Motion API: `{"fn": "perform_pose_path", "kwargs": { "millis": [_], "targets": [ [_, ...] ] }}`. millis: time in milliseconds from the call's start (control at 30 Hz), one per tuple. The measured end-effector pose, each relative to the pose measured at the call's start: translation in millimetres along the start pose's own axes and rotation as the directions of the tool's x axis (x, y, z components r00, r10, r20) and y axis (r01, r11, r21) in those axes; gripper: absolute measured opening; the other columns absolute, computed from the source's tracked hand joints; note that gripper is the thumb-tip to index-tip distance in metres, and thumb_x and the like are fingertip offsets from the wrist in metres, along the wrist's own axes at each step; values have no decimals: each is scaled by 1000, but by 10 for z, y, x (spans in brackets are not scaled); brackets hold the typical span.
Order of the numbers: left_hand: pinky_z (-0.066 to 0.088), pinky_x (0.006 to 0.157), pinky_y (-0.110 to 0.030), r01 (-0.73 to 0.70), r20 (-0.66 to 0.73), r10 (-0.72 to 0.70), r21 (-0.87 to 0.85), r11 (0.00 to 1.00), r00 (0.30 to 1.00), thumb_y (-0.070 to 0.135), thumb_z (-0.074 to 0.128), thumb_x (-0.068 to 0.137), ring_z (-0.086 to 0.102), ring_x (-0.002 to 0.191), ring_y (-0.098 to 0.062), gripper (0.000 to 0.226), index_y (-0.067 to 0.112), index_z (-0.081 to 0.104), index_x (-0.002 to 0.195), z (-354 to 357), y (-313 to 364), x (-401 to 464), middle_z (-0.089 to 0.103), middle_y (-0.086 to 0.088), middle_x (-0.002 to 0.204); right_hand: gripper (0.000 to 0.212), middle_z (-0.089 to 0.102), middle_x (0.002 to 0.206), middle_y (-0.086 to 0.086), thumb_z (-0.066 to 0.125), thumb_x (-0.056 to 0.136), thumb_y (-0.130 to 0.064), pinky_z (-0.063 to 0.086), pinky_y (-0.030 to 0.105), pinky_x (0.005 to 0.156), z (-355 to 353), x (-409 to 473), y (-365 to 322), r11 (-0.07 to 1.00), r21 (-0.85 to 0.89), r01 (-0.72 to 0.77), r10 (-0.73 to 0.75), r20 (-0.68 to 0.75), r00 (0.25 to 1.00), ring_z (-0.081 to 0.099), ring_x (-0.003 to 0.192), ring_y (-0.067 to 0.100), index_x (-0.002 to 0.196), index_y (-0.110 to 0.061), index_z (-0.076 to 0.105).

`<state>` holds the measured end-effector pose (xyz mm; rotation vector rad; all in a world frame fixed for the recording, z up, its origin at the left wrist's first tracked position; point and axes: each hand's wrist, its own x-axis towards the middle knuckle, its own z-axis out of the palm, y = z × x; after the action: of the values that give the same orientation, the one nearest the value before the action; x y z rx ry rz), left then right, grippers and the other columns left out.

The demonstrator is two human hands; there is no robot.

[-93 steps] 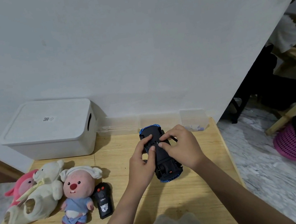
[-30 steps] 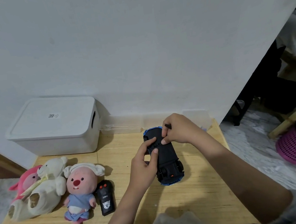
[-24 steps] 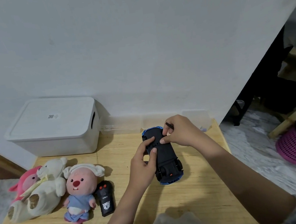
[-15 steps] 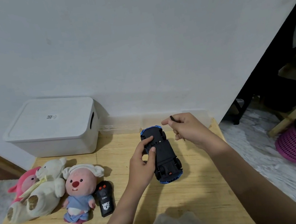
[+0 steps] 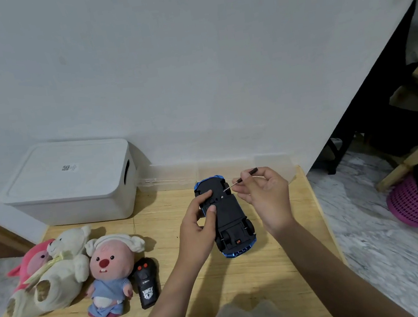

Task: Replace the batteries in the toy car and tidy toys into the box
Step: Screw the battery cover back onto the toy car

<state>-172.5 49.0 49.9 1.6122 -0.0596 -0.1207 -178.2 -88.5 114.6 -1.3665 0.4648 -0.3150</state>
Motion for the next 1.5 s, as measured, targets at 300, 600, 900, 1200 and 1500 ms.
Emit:
{"fn": "perform_pose_path", "kwargs": {
  "millis": [300,600,900,1200,1500],
  "targets": [
    [58,73,-49,4,-8,-4,-24,1000,1000,15,54,94,62,95,-23,33,44,58,109,9,49,-18,64,2,102,15,71,79,9,53,94,-7,58,40,76,76,-132,188,974,-124,191,-200,-68,977,73,75,21,85,-19,54],
    [57,75,-50,-17,-15,17,-11,1000,1000,15,55,94,61,96,-20,32,40,59,112,5,47,-27,64,5,105,10,71,80,8,56,93,-9,57,42,76,62,-143,232,948,-196,252,-261,-24,965,72,74,17,87,-16,56],
    [58,73,-43,-26,-19,26,-4,1000,999,15,54,94,61,94,-20,33,43,58,111,-6,50,-34,64,4,104,11,71,82,6,57,92,-8,57,31,72,67,-132,242,910,-254,327,-327,44,944,72,74,11,87,-17,56],
    [56,73,-52,-11,-37,12,19,1000,999,20,55,94,62,94,-25,33,48,58,110,-40,13,-41,65,2,103,18,67,75,-9,59,90,-6,57,32,66,57,-163,263,747,-418,517,-485,191,854,69,74,5,85,-23,57],
    [58,71,-35,-25,-27,25,17,1000,999,18,54,94,61,98,-15,30,40,58,114,-35,8,-69,65,3,106,11,67,72,-4,64,88,-19,56,36,67,62,-126,236,727,-458,512,-467,216,857,67,72,8,85,-11,57]
  ]
}}
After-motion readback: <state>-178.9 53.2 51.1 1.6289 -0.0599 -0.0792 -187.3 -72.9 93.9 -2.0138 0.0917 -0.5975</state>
